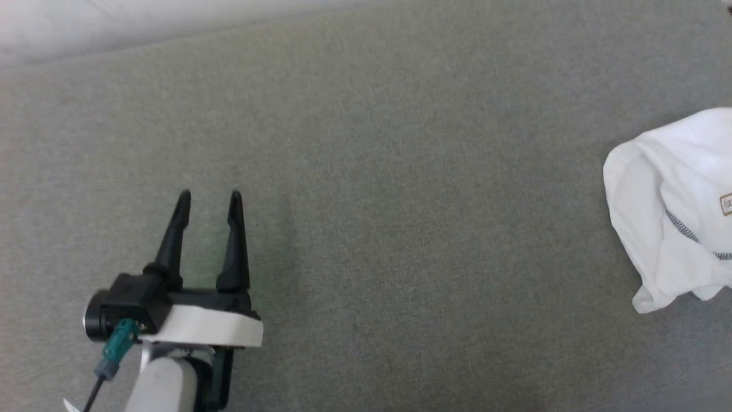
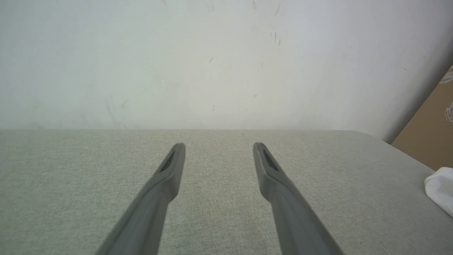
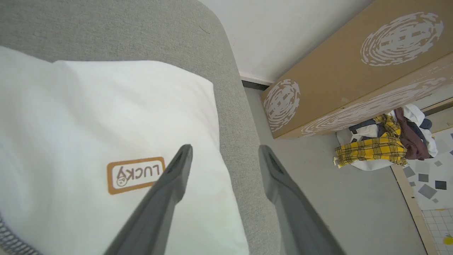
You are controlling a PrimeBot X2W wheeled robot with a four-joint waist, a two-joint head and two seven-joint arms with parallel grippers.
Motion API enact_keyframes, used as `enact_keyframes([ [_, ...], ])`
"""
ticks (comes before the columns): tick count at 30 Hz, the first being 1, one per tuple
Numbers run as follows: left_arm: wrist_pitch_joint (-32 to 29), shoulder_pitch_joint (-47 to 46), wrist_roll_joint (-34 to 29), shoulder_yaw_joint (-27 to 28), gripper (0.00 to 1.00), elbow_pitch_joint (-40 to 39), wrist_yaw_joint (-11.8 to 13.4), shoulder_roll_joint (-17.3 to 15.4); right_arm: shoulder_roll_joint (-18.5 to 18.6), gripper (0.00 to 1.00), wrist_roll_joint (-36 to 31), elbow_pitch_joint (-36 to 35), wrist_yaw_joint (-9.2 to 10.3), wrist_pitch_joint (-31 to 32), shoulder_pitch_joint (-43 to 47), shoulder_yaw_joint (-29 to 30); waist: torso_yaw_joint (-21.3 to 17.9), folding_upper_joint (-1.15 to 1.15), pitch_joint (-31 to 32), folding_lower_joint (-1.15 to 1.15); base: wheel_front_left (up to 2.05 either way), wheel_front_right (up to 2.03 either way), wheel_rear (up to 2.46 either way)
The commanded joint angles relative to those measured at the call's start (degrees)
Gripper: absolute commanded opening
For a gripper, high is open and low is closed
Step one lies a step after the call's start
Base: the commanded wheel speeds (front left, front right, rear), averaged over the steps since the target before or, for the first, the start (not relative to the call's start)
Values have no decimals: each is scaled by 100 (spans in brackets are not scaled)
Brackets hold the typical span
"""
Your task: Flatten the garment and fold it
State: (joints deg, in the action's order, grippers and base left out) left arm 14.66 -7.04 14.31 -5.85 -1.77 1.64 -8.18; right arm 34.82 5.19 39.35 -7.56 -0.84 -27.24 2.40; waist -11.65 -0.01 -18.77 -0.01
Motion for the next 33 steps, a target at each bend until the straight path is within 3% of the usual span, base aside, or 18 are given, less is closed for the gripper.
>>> enact_keyframes([
  [1,25,104,39,27,100,24,41,33,-175,100,-89,-117,8,-81,161,57,147,1,412,1,0,0,0],
  [9,31,554,118,97,100,108,155,166,-1420,100,-280,-1473,8,-344,1352,253,542,1,1114,1,0,0,0],
  [18,33,792,151,191,100,355,190,125,-2392,100,-31,-2478,8,-343,1954,-348,1142,1,1476,1,0,0,0],
  [24,16,962,127,288,100,511,260,-7,-2812,100,124,-2956,8,-560,2146,-587,1321,1,1606,1,0,0,0],
  [33,-77,1224,194,404,100,767,214,-268,-3075,100,121,-3779,8,-536,2988,-565,1284,1,1852,1,0,0,0],
])
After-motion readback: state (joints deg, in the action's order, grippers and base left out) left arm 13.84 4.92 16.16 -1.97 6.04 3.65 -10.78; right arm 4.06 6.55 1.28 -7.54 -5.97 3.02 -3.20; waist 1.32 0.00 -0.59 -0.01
